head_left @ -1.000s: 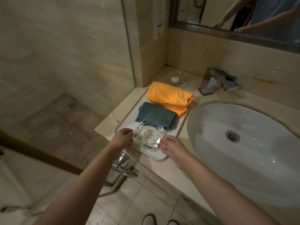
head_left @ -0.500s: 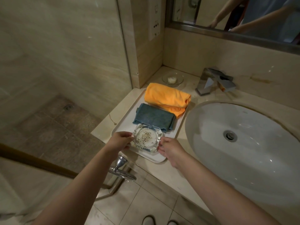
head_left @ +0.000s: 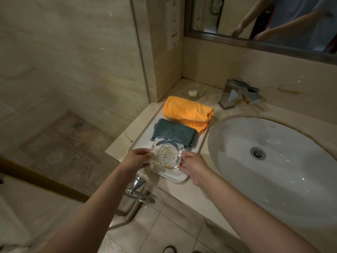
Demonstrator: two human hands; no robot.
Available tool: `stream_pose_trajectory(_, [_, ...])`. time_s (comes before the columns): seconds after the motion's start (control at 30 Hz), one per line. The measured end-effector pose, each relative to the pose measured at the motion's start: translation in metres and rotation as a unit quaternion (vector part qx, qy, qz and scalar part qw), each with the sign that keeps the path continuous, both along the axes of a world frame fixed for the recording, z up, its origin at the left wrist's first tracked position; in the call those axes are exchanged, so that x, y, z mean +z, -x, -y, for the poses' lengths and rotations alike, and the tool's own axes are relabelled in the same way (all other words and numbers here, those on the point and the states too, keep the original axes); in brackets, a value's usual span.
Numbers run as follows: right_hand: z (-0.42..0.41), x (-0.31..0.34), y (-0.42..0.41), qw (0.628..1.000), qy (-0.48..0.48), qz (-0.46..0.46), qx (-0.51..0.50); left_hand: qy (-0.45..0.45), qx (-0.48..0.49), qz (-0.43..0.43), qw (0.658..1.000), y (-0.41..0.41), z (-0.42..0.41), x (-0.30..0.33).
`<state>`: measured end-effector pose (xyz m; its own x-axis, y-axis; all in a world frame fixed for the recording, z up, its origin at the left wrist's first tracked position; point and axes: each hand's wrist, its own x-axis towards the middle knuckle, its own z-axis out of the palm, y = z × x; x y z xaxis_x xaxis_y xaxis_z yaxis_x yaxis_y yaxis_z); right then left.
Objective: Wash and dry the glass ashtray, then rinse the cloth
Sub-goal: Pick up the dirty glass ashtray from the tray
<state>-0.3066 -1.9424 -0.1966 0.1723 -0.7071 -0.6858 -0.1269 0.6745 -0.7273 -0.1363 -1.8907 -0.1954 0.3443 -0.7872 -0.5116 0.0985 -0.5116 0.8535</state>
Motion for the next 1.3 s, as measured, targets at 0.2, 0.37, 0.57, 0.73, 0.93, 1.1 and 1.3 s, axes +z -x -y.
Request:
stream_pose_trajectory(0.2, [0.002,0.010,0.011,1.000,0.016,-0.003,-0.009,0.020,0.013,-0.006,1.000,0.014,0.005,0.009])
stream_pose_trajectory(0.37, [0.002,0.016,0.024,0.999,0.031,-0.005,-0.027,0.034,0.002,-0.003,0.999,0.027,0.009,0.014])
stream_pose_trajectory(0.57, [0.001,0.019,0.041,0.998,0.042,-0.017,-0.045,0.041,-0.028,-0.008,0.999,0.039,0.017,0.015])
stream_pose_trajectory(0.73, [0.000,0.027,0.057,0.995,0.037,-0.001,-0.089,0.048,-0.062,-0.023,0.997,0.053,0.025,0.014])
stream_pose_trajectory(0.93, [0.000,0.029,0.080,0.990,0.037,-0.008,-0.132,0.050,-0.110,-0.049,0.991,0.076,0.039,0.013])
stream_pose_trajectory(1.1, [0.001,0.029,0.105,0.983,0.045,-0.011,-0.177,0.067,-0.153,-0.067,0.984,0.103,0.050,0.014])
stream_pose_trajectory(1.3, [-0.003,0.032,0.134,0.969,0.048,-0.019,-0.243,0.063,-0.169,-0.084,0.980,0.138,0.061,0.013])
